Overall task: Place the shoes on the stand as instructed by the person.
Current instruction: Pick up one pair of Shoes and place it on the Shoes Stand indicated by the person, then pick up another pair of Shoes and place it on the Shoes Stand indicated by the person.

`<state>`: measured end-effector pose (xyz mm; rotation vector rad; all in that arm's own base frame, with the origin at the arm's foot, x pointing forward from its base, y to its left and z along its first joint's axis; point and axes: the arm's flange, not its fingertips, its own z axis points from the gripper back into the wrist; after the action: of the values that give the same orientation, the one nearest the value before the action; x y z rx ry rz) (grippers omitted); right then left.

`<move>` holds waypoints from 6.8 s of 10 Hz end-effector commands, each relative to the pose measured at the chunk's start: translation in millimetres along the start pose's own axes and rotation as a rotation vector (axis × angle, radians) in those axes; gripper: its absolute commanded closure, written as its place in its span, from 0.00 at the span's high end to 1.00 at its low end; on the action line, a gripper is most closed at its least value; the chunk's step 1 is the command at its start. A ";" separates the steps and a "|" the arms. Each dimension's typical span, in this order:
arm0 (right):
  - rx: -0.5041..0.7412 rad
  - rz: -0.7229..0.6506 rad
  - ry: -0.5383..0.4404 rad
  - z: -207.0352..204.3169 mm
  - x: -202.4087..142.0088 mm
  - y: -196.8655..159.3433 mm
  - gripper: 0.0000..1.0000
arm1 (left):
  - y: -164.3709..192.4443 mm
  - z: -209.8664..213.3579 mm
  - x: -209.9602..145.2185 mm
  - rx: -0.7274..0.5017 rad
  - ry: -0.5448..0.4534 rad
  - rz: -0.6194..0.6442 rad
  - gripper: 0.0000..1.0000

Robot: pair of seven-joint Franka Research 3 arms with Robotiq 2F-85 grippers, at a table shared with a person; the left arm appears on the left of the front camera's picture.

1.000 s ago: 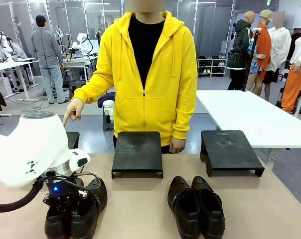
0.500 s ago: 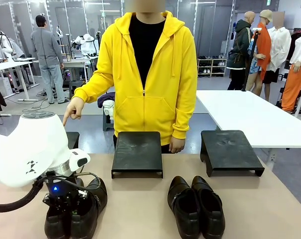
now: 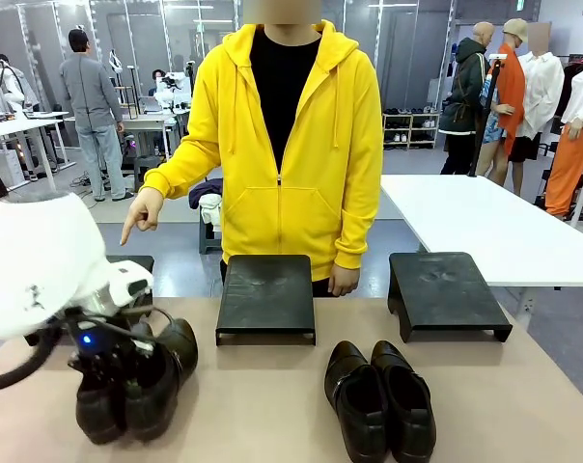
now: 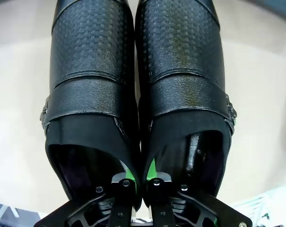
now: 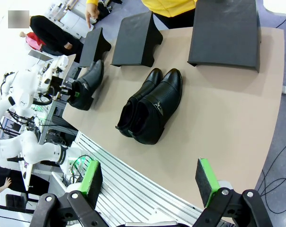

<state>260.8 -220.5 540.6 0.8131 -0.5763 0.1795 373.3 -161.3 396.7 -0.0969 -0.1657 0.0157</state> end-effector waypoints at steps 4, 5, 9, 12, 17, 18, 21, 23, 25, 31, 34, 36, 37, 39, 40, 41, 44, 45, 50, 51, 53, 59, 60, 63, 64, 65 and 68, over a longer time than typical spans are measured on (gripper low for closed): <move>0.007 0.008 -0.004 0.6 -0.9 -0.3 1.00 | 74.7 91.3 28.6 -0.053 -0.141 -0.013 0.07; 0.007 0.008 -0.004 0.6 -0.9 -0.3 1.00 | 91.7 102.4 36.3 -0.056 -0.150 -0.018 0.07; 0.007 0.008 -0.004 0.6 -0.9 -0.3 1.00 | 137.8 116.8 67.0 -0.027 -0.176 -0.070 0.07; 0.007 0.008 -0.004 0.6 -0.9 -0.3 1.00 | 160.7 108.6 100.5 -0.015 -0.199 -0.116 0.07; 0.007 0.008 -0.004 0.6 -0.9 -0.3 1.00 | 170.4 66.0 163.3 0.078 -0.219 -0.105 0.07; 0.007 0.008 -0.004 0.6 -0.9 -0.3 1.00 | 172.4 61.9 172.6 0.081 -0.238 -0.102 0.07; 0.007 0.008 -0.004 0.6 -0.9 -0.3 1.00 | 177.8 49.0 197.6 0.062 -0.265 -0.082 0.07; 0.007 0.008 -0.004 0.6 -0.9 -0.3 1.00 | 182.0 34.5 211.3 0.060 -0.266 -0.077 0.07; 0.007 0.008 -0.004 0.6 -0.9 -0.3 1.00 | 185.6 20.2 218.0 0.054 -0.283 -0.069 0.07; 0.007 0.008 -0.004 0.6 -0.9 -0.3 1.00 | 185.6 7.3 218.5 0.022 -0.269 -0.078 0.07; 0.007 0.008 -0.004 0.6 -0.9 -0.3 1.00 | 185.9 10.6 219.2 0.031 -0.277 -0.069 0.58; 0.007 0.008 -0.004 0.6 -0.9 -0.3 1.00 | 185.3 12.1 218.9 0.040 -0.279 -0.070 0.88; 0.007 0.008 -0.004 0.6 -0.9 -0.3 1.00 | 185.1 14.3 218.5 0.040 -0.282 -0.068 1.00; 0.007 0.008 -0.004 0.6 -0.9 -0.3 1.00 | 185.2 17.5 216.0 0.044 -0.287 -0.069 1.00; 0.007 0.008 -0.004 0.6 -0.9 -0.3 1.00 | 184.7 18.4 214.4 0.042 -0.293 -0.069 0.91; 0.007 0.008 -0.004 0.6 -0.9 -0.3 1.00 | 184.1 19.5 211.7 0.047 -0.295 -0.070 1.00; 0.007 0.008 -0.004 0.6 -0.9 -0.3 1.00 | 181.7 19.7 216.0 0.044 -0.275 -0.063 1.00; 0.007 0.008 -0.004 0.6 -0.9 -0.3 1.00 | 181.7 19.7 216.0 0.044 -0.275 -0.063 1.00; 0.007 0.008 -0.004 0.6 -0.9 -0.3 1.00 | 181.7 19.7 216.0 0.044 -0.275 -0.063 1.00; 0.007 0.008 -0.004 0.6 -0.9 -0.3 1.00 | 181.7 19.7 216.0 0.044 -0.275 -0.063 1.00; 0.007 0.008 -0.004 0.6 -0.9 -0.3 1.00 | 181.7 19.7 216.0 0.044 -0.275 -0.063 1.00; 0.007 0.008 -0.004 0.6 -0.9 -0.3 1.00 | 182.7 41.0 205.0 0.048 -0.241 -0.060 1.00; 0.007 0.008 -0.004 0.6 -0.9 -0.3 1.00 | 191.4 66.8 194.2 0.072 -0.243 -0.051 1.00; 0.007 0.008 -0.004 0.6 -0.9 -0.3 1.00 | 216.6 133.5 138.3 -0.085 -0.118 0.008 1.00; 0.007 0.008 -0.004 0.6 -0.9 -0.3 1.00 | 234.8 152.8 113.9 -0.222 -0.084 0.020 1.00; 0.007 0.008 -0.004 0.6 -0.9 -0.3 1.00 | 255.0 165.2 94.0 -0.321 -0.094 0.032 1.00; 0.007 0.008 -0.004 0.6 -0.9 -0.3 1.00 | 323.4 168.5 42.9 -0.615 -0.082 0.058 1.00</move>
<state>261.4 -220.6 539.9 0.8131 -0.5737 0.1782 386.6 162.8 546.1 -0.6067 -0.2677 0.0405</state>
